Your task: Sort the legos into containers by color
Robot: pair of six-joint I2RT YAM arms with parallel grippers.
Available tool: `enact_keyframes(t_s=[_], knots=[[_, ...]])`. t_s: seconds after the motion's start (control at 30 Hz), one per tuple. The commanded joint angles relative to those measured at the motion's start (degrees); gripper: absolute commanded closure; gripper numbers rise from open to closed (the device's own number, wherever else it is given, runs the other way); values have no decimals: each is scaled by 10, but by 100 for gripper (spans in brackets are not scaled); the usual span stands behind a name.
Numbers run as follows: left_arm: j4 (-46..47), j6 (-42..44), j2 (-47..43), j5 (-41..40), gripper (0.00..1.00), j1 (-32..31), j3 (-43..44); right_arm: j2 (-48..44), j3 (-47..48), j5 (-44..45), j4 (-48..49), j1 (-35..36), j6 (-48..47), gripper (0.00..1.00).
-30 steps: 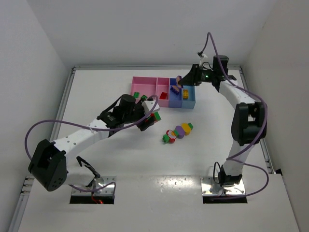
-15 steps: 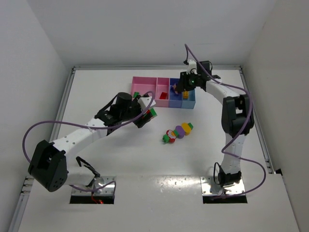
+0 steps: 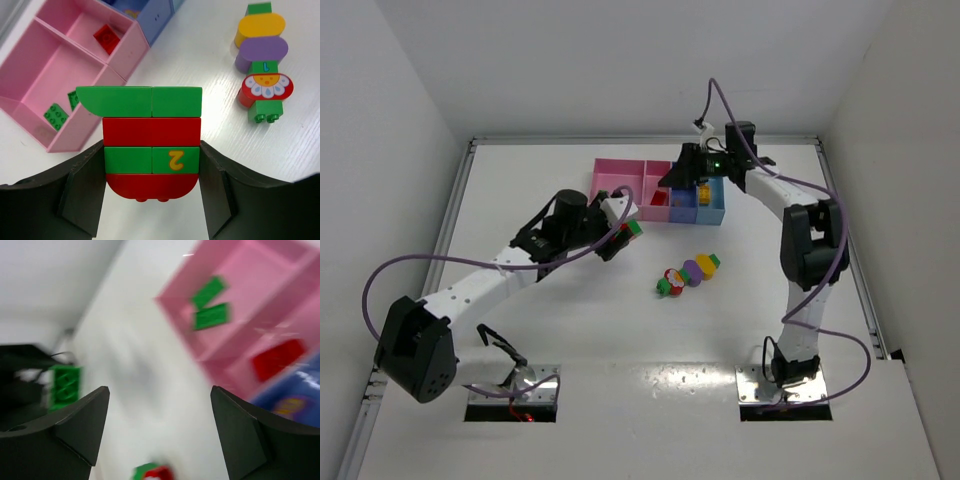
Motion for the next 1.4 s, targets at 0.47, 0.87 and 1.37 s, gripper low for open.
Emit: enact_keyframes(t_s=[0.47, 0.87, 1.37], knots=[[77, -28, -73, -3, 71, 6, -21, -46, -45, -273, 184, 87, 215, 18], [82, -23, -68, -3, 71, 6, -21, -28, -28, -273, 189, 133, 215, 25], [67, -28, -87, -14, 71, 6, -56, -28, -9, -242, 200, 73, 210, 100]])
